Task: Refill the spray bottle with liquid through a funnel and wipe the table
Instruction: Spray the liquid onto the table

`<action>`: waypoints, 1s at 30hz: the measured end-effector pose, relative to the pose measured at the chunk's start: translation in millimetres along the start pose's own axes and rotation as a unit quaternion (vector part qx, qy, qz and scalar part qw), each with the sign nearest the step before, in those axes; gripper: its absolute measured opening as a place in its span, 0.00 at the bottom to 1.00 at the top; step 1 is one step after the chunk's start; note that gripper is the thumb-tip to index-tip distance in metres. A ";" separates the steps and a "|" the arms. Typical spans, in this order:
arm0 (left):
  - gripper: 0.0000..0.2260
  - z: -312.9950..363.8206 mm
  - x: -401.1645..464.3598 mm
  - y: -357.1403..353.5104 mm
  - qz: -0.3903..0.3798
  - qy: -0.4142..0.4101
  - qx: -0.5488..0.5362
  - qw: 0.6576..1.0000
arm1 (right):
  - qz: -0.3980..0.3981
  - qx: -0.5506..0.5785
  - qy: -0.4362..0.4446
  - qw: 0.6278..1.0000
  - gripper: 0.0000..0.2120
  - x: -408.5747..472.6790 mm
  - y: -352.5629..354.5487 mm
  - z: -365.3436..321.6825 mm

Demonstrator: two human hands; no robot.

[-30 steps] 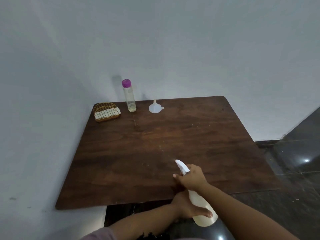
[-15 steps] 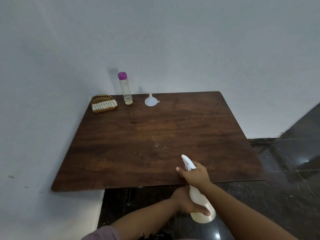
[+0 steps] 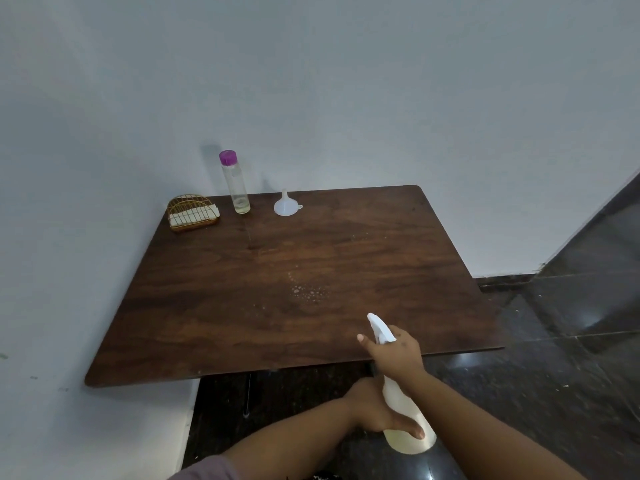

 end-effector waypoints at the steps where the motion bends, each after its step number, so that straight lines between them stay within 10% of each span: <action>1: 0.33 2.5 0.3 -2.0 -0.001 -0.003 0.002 1.000 | 0.005 0.009 -0.001 1.000 0.14 -0.9 3.3 1.8; 26: 0.38 9.4 16.3 1.7 0.067 -0.020 -0.010 0.998 | -0.084 -0.027 0.087 0.992 0.17 20.0 7.7 -4.0; 30: 0.39 6.3 20.7 31.3 0.096 -0.047 0.003 0.994 | -0.106 -0.017 0.116 0.987 0.33 33.0 5.3 -24.1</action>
Point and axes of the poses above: each hand's wrist, its own x-axis towards the middle knuckle, its own y-axis out of the back of the hand, z = x × y, the point moved 2 cm from there along x, towards the middle knuckle, and after that the axes turned 4 degrees about y, right-handed, at the moved point
